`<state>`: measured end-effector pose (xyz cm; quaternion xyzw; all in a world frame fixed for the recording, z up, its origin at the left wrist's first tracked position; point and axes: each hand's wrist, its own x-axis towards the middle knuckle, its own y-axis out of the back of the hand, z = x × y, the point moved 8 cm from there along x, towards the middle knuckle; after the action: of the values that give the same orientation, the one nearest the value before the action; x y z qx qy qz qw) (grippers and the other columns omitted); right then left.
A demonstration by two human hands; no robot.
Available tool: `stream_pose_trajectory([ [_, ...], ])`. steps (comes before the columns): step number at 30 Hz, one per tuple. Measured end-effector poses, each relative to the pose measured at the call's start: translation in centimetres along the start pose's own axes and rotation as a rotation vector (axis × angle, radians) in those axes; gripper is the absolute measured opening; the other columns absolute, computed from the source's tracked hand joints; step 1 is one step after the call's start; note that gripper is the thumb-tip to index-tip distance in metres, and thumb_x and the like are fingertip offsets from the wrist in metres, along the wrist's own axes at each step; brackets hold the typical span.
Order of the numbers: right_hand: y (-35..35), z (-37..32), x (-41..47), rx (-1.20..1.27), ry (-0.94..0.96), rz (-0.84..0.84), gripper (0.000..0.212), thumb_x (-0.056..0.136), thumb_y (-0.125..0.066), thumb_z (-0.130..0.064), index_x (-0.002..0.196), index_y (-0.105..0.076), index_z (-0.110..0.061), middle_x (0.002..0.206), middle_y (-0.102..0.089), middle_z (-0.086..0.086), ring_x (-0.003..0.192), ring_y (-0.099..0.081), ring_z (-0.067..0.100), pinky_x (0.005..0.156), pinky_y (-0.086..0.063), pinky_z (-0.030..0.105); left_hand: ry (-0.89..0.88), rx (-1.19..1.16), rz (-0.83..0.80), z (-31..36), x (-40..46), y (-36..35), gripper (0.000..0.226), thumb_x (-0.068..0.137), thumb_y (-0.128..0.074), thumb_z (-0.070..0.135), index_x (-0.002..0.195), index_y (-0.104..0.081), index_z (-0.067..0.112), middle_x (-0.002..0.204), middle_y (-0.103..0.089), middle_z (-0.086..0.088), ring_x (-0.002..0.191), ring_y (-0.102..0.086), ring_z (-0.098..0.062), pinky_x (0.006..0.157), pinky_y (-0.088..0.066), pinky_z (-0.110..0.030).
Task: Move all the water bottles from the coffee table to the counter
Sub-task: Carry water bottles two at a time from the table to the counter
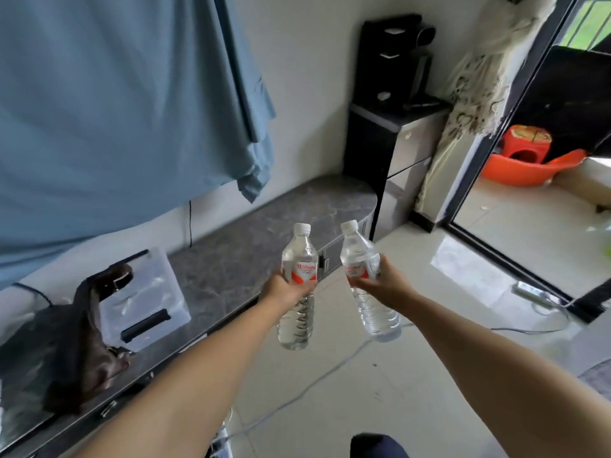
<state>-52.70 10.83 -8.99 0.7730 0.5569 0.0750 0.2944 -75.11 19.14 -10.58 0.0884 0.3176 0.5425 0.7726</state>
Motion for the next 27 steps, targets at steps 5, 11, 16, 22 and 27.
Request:
stream_pose_trajectory([
  [5,6.1,4.0,9.4,-0.037,-0.036,0.014,0.058,0.064,-0.079,-0.042,0.112,-0.054,-0.020,0.096,-0.069,0.000,0.085,-0.067,0.016,0.070,-0.054,0.031,0.020,0.002,-0.028,5.6,7.4,-6.2,0.052,0.062,-0.083,0.044,0.105,-0.067,0.020,0.101,-0.071,0.000,0.095,-0.067,-0.023,0.083,-0.052,-0.027],
  [11,12.5,8.0,22.0,-0.071,-0.050,-0.044,0.069,0.052,-0.079,-0.057,0.108,-0.054,-0.026,0.092,-0.070,-0.002,0.083,-0.070,0.018,0.076,-0.060,0.045,0.122,-0.043,0.036,11.0,15.9,-11.5,0.075,0.044,-0.079,0.060,0.104,-0.066,0.018,0.102,-0.073,-0.002,0.093,-0.069,-0.023,0.089,-0.056,-0.035],
  [16,14.1,16.0,34.6,-0.123,-0.081,-0.127,0.080,0.046,-0.080,-0.075,0.102,-0.056,-0.023,0.084,-0.073,-0.003,0.073,-0.073,0.014,0.067,-0.062,0.045,0.169,-0.074,0.040,14.5,21.4,-14.5,0.062,0.053,-0.082,0.052,0.103,-0.068,0.019,0.096,-0.074,-0.001,0.084,-0.070,-0.019,0.078,-0.056,-0.029],
  [22,17.0,7.1,38.9,-0.158,-0.100,-0.091,0.058,0.066,-0.081,-0.046,0.105,-0.049,-0.018,0.093,-0.066,0.001,0.085,-0.065,0.021,0.077,-0.055,0.041,0.227,-0.137,0.019,16.4,31.2,-15.9,0.069,0.037,-0.077,0.059,0.095,-0.061,0.026,0.096,-0.072,0.002,0.090,-0.069,-0.020,0.089,-0.057,-0.039],
  [27,16.6,5.8,50.1,-0.234,-0.101,-0.152,0.058,0.070,-0.078,-0.047,0.107,-0.047,-0.015,0.097,-0.064,0.004,0.088,-0.062,0.023,0.073,-0.048,0.033,0.209,-0.119,0.023,20.1,41.3,-14.9,0.046,0.054,-0.082,0.050,0.089,-0.061,0.026,0.087,-0.070,0.006,0.083,-0.067,-0.014,0.079,-0.055,-0.029],
])
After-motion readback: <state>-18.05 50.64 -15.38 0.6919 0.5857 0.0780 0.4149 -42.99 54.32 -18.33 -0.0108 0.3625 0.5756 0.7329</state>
